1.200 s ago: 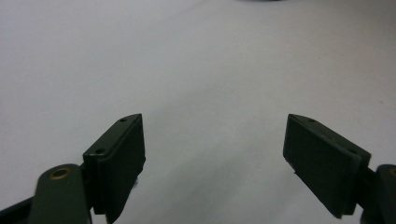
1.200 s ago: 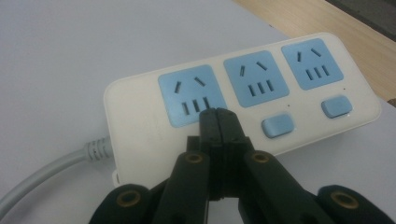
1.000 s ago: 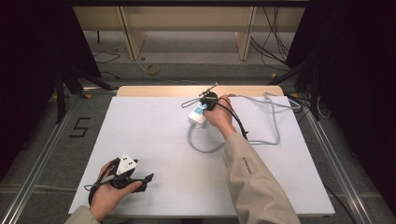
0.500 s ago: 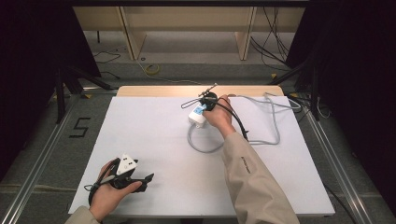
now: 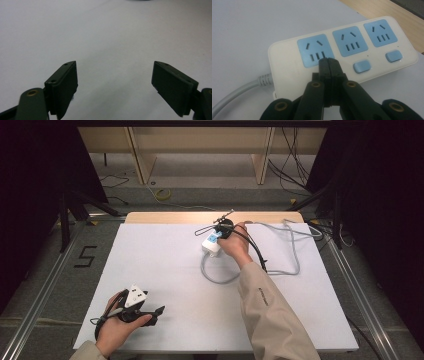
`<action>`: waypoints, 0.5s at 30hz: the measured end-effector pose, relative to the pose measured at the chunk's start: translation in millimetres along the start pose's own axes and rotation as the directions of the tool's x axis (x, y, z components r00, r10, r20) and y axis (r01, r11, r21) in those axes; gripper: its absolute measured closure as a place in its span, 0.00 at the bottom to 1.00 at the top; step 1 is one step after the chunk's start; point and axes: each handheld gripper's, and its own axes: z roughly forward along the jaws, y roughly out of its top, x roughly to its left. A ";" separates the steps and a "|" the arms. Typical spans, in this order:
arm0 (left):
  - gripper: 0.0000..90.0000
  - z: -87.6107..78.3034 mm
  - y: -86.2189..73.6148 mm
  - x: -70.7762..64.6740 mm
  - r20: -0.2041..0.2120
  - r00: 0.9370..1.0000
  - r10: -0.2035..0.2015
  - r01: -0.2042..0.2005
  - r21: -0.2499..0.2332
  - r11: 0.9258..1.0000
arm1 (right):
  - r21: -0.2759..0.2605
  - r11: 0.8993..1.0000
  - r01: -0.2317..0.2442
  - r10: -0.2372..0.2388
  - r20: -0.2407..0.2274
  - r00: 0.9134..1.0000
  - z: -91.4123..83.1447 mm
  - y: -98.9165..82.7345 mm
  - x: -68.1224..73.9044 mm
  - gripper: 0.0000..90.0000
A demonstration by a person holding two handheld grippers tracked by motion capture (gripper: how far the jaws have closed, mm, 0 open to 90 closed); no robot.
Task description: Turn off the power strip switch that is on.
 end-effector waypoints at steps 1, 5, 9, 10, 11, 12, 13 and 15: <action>0.23 0.1 0.0 0.1 0.000 1.000 0.001 -0.001 0.000 1.000 | 0.002 1.000 0.002 -0.002 0.002 1.000 0.0 0.2 0.2 1.00; 0.23 0.2 0.1 -0.1 0.001 1.000 0.002 -0.002 0.000 1.000 | -0.003 1.000 0.001 -0.001 0.001 1.000 0.6 0.5 0.5 1.00; 0.23 0.1 0.0 0.1 0.000 1.000 0.001 -0.001 0.000 1.000 | -0.002 1.000 0.004 -0.004 0.006 1.000 0.9 0.9 1.7 1.00; 0.23 -0.1 0.0 0.2 0.000 1.000 0.000 0.000 0.002 1.000 | -0.002 1.000 0.004 -0.004 0.007 1.000 0.9 0.9 1.8 1.00; 0.23 -0.1 -0.1 0.3 0.000 1.000 0.000 0.000 0.002 1.000 | -0.003 1.000 0.004 -0.004 0.007 1.000 0.9 0.8 1.8 1.00; 0.23 0.0 -0.2 0.3 -0.001 1.000 0.000 0.000 0.000 1.000 | -0.003 1.000 0.004 -0.003 0.006 1.000 0.8 0.8 1.7 1.00; 0.23 -0.2 -0.1 0.5 -0.001 1.000 0.002 -0.002 0.001 1.000 | -0.004 1.000 0.003 -0.003 0.005 1.000 0.8 0.7 1.6 1.00; 0.23 -0.2 -0.1 0.4 -0.001 1.000 0.001 -0.001 -0.001 1.000 | -0.004 1.000 0.005 -0.005 0.006 1.000 0.7 0.5 1.8 1.00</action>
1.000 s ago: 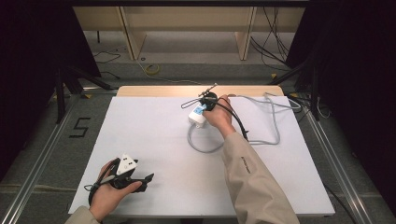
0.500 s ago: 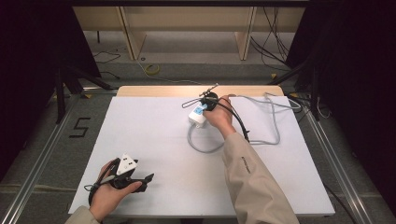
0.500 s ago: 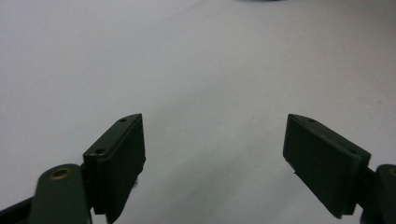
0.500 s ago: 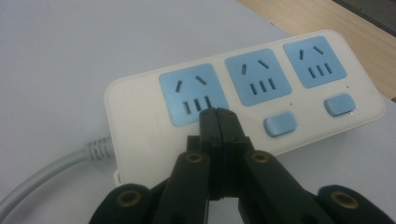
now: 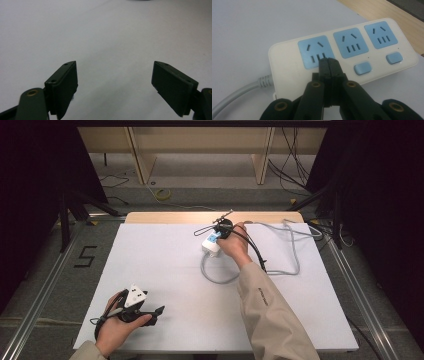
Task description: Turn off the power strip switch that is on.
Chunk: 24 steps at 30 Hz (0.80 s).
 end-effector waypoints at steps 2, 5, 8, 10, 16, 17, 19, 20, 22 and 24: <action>0.23 0.0 -0.1 0.0 0.000 1.000 0.000 0.000 0.000 1.000 | -0.002 1.000 -0.001 0.001 -0.001 1.000 0.0 -0.2 -0.2 1.00; 0.23 0.0 -0.1 0.1 0.000 1.000 0.000 0.000 0.000 1.000 | -0.003 1.000 0.007 -0.007 0.005 1.000 -0.1 -0.4 0.7 1.00; 0.23 0.3 -0.1 0.0 -0.001 1.000 0.000 0.000 0.000 1.000 | -0.004 1.000 0.006 -0.006 0.007 1.000 0.0 -0.4 0.9 1.00; 0.23 0.2 0.0 -0.2 -0.001 1.000 -0.002 0.002 0.001 1.000 | -0.007 1.000 -0.001 0.001 0.007 1.000 0.1 -0.7 0.6 1.00; 0.23 0.1 -0.1 -0.1 -0.002 1.000 0.000 0.000 0.001 1.000 | -0.016 1.000 -0.013 0.013 0.011 1.000 -2.7 1.0 0.3 1.00; 0.23 0.1 -0.1 -0.1 -0.002 1.000 0.000 0.000 0.001 1.000 | -0.009 1.000 -0.005 0.006 0.013 1.000 -3.2 1.3 -0.1 1.00; 0.23 0.1 -0.1 -0.3 -0.001 1.000 -0.002 0.002 0.001 1.000 | -0.009 1.000 -0.008 0.008 0.017 1.000 -4.2 -0.1 -1.8 1.00; 0.23 0.1 -0.2 -0.2 -0.001 1.000 -0.002 0.002 0.001 1.000 | -0.013 1.000 -0.008 0.008 0.020 1.000 -4.7 -1.3 -2.5 1.00; 0.23 0.5 -0.2 0.1 -0.002 1.000 0.001 -0.001 0.003 1.000 | -0.023 1.000 -0.017 0.018 0.014 1.000 -6.3 -3.9 -3.3 1.00; 0.23 0.7 -0.1 0.0 -0.001 1.000 -0.001 0.001 0.004 1.000 | -0.036 0.999 -0.014 0.015 0.013 1.000 -8.7 -5.1 -3.7 1.00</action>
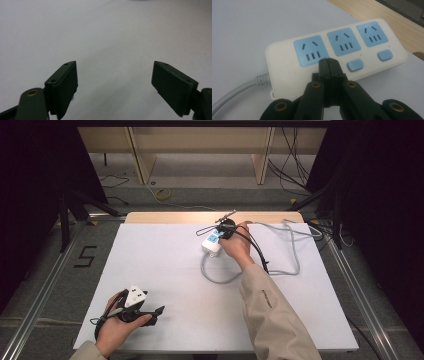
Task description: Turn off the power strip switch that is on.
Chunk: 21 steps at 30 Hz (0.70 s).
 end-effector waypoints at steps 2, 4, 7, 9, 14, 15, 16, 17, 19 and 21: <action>0.23 0.1 0.1 -0.5 -0.001 1.000 0.001 -0.001 -0.002 1.000 | -0.006 1.000 0.001 -0.001 -0.003 1.000 -3.2 -0.2 -0.2 1.00; 0.23 -0.2 0.3 -0.6 -0.001 1.000 0.004 -0.004 0.002 1.000 | -0.007 1.000 0.006 -0.006 -0.006 1.000 -6.3 -0.5 -0.3 1.00; 0.23 -0.3 0.2 -0.8 -0.003 1.000 0.004 -0.004 0.000 1.000 | -0.012 1.000 0.009 -0.009 -0.016 1.000 -10.0 -2.6 -0.7 1.00; 0.23 -0.4 0.1 -0.8 -0.003 1.000 0.005 -0.005 0.000 1.000 | -0.012 1.000 0.004 -0.004 -0.020 1.000 -12.6 -4.6 -0.6 1.00; 0.23 -0.1 0.1 -0.9 -0.002 1.000 0.005 -0.005 0.001 1.000 | -0.016 1.000 0.013 -0.014 -0.031 0.999 -18.1 -10.3 -0.2 1.00; 0.23 -0.2 0.2 -0.8 -0.001 1.000 0.005 -0.005 0.004 1.000 | -0.019 1.000 0.013 -0.014 -0.034 0.999 -19.2 -11.4 -0.1 1.00; 0.23 0.0 0.1 -0.8 -0.002 1.000 0.004 -0.004 0.002 1.000 | -0.022 1.000 0.012 -0.013 -0.039 0.999 -20.7 -12.6 0.1 1.00; 0.23 -0.1 0.1 -0.8 -0.003 1.000 0.004 -0.004 0.002 1.000 | -0.024 1.000 0.015 -0.016 -0.043 0.999 -21.9 -13.9 0.4 1.00; 0.23 -0.3 -0.1 -0.8 -0.004 1.000 0.002 -0.002 0.001 1.000 | -0.024 1.000 0.020 -0.021 -0.048 0.999 -24.6 -17.1 2.0 1.00; 0.23 -0.3 -0.2 -0.8 -0.004 1.000 0.001 -0.001 0.002 1.000 | -0.027 0.999 0.024 -0.025 -0.055 0.998 -27.0 -20.8 3.3 1.00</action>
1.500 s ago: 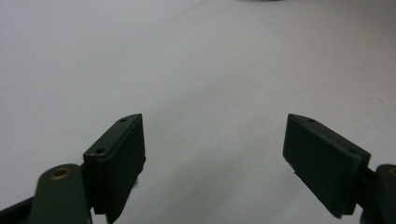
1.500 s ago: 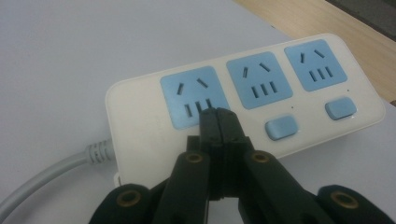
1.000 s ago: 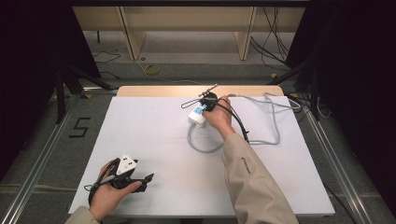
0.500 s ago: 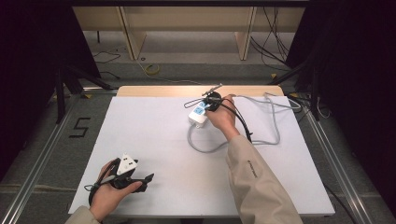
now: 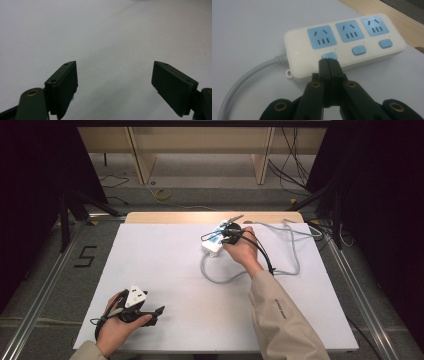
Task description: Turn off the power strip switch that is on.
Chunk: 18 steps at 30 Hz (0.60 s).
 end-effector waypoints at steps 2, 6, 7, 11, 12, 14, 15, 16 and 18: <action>0.23 -0.1 0.0 -0.1 -0.001 1.000 0.000 0.000 0.000 1.000 | -0.003 1.000 -0.001 0.001 -0.008 1.000 -2.6 -3.5 1.7 1.00; 0.23 -0.1 0.0 -0.3 -0.001 1.000 0.001 -0.001 0.001 1.000 | -0.007 1.000 0.002 -0.002 -0.017 1.000 -9.9 -9.2 4.2 1.00; 0.23 0.0 0.0 -0.3 -0.001 1.000 0.001 -0.001 0.001 1.000 | -0.010 1.000 0.006 -0.006 -0.017 1.000 -11.7 -10.5 4.4 1.00; 0.23 0.0 0.0 -0.3 0.000 1.000 0.002 -0.002 0.004 1.000 | -0.006 1.000 0.007 -0.007 -0.023 1.000 -18.8 -16.2 4.7 1.00; 0.23 0.1 -0.1 -0.4 -0.001 1.000 0.001 -0.001 0.003 1.000 | -0.007 1.000 0.004 -0.004 -0.023 1.000 -20.3 -17.8 4.7 1.00; 0.23 0.1 -0.1 -0.4 0.000 1.000 0.001 -0.001 0.005 1.000 | -0.009 1.000 -0.002 0.002 -0.027 1.000 -23.2 -21.0 4.0 1.00; 0.23 0.3 -0.2 -0.4 0.000 1.000 0.001 -0.001 0.003 1.000 | -0.008 1.000 -0.005 0.005 -0.030 1.000 -24.6 -22.7 3.9 1.00; 0.23 0.3 -0.2 -0.2 -0.001 1.000 0.003 -0.003 0.003 1.000 | -0.007 1.000 -0.008 0.008 -0.033 0.999 -26.1 -24.3 3.7 0.99; 0.23 0.4 -0.3 -0.4 -0.001 1.000 0.000 0.000 0.001 1.000 | -0.009 1.000 -0.011 0.010 -0.038 0.999 -29.3 -27.5 3.7 0.99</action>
